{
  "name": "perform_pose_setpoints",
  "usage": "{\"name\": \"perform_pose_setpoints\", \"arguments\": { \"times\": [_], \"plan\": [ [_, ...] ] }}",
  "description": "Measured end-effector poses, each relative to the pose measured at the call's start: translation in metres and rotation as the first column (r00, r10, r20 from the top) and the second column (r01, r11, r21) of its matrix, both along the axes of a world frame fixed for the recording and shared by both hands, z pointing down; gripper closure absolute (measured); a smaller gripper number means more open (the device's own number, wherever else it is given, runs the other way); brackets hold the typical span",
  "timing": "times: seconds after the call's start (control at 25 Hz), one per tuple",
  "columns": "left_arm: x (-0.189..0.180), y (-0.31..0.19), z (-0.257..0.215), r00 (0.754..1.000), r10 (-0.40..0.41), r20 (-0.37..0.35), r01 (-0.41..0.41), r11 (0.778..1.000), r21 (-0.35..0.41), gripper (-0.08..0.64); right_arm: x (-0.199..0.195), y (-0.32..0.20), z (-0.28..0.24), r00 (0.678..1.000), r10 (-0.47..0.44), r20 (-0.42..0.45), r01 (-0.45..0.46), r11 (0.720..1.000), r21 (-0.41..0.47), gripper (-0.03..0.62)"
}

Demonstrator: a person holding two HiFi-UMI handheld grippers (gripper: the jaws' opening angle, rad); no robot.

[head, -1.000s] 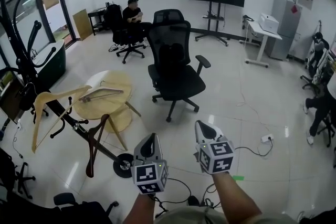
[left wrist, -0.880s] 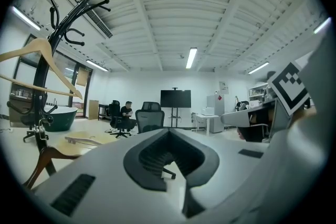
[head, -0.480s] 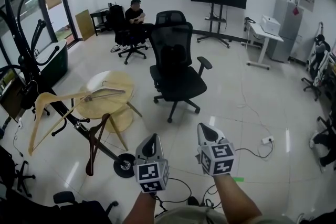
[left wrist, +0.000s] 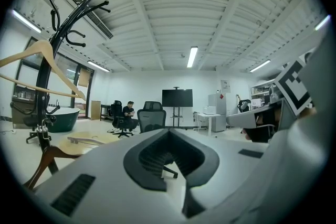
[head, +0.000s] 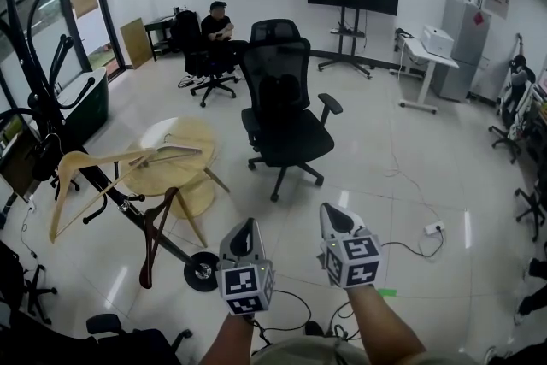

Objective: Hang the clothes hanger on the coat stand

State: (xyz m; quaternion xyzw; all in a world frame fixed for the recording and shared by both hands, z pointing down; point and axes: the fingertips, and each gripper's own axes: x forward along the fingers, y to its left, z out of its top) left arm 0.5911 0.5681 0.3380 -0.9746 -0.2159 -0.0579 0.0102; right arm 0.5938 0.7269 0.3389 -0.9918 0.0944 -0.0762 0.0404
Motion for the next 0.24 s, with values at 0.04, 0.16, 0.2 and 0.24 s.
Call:
{"name": "perform_pose_setpoints", "arguments": {
  "times": [0.04,0.16,0.2,0.24],
  "plan": [
    [-0.0001,0.001,0.0005,1.0,0.001,-0.001,-0.001,1.0,-0.002,0.545,-0.0004,0.0008,0.0002,1.0,0.0,0.001,0.0,1.0,0.0,0.592],
    [0.001,0.0035,0.0,1.0,0.002,-0.003,-0.002,1.0,-0.007,0.545,-0.0002,0.0031,-0.0017,1.0,-0.002,0.001,0.002,1.0,-0.001,0.592],
    [0.0013,0.004,-0.001,1.0,0.001,-0.004,-0.001,1.0,-0.007,0.545,0.0,0.0036,-0.0024,1.0,-0.003,0.001,0.003,1.0,-0.001,0.592],
    [0.0016,0.0045,-0.0022,1.0,0.0,-0.005,0.0,1.0,-0.007,0.545,0.0003,0.0042,-0.0031,1.0,-0.003,0.001,0.003,1.0,-0.001,0.592]
  ]
}}
